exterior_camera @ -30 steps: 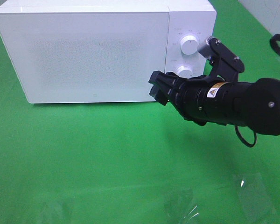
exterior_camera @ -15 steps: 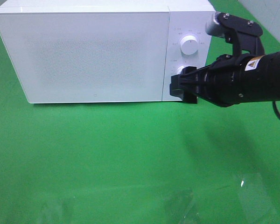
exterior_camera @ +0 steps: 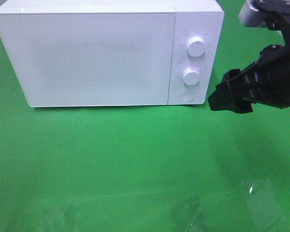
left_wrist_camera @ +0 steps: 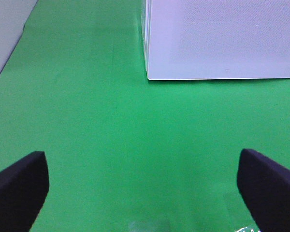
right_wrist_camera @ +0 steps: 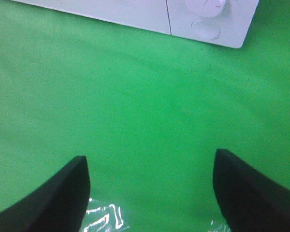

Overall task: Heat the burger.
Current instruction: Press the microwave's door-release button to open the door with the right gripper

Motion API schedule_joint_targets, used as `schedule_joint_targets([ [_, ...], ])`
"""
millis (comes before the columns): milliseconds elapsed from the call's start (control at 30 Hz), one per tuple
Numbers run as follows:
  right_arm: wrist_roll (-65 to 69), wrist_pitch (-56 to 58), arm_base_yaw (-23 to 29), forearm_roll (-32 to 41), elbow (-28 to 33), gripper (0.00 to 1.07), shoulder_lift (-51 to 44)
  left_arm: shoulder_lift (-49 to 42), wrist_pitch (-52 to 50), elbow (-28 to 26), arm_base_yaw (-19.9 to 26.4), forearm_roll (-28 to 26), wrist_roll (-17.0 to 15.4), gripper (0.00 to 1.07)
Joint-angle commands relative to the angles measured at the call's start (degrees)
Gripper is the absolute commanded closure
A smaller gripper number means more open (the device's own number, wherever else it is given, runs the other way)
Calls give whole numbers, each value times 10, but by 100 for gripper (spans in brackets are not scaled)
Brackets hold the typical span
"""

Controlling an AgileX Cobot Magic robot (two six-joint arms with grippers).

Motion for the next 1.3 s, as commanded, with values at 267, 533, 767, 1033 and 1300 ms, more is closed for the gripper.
schedule_joint_targets([
  [267,5,151,-3,-7,3,39,-92,-5,-6,2,2,-5,-1,8],
  [533,5,199,-3,-18,36,39,-151,-5,-6,2,2,-5,-1,8],
  [767,7,205,-3,-25,83,39,-273,-5,-6,2,2,-5,-1,8],
  [1033,6,239,-66,-23,112,39,-442,-5,-6,2,2,-5,-1,8],
  [1300,7,258,-120,-21,122,39,-557,-5,-6,2,2,-5,-1,8],
])
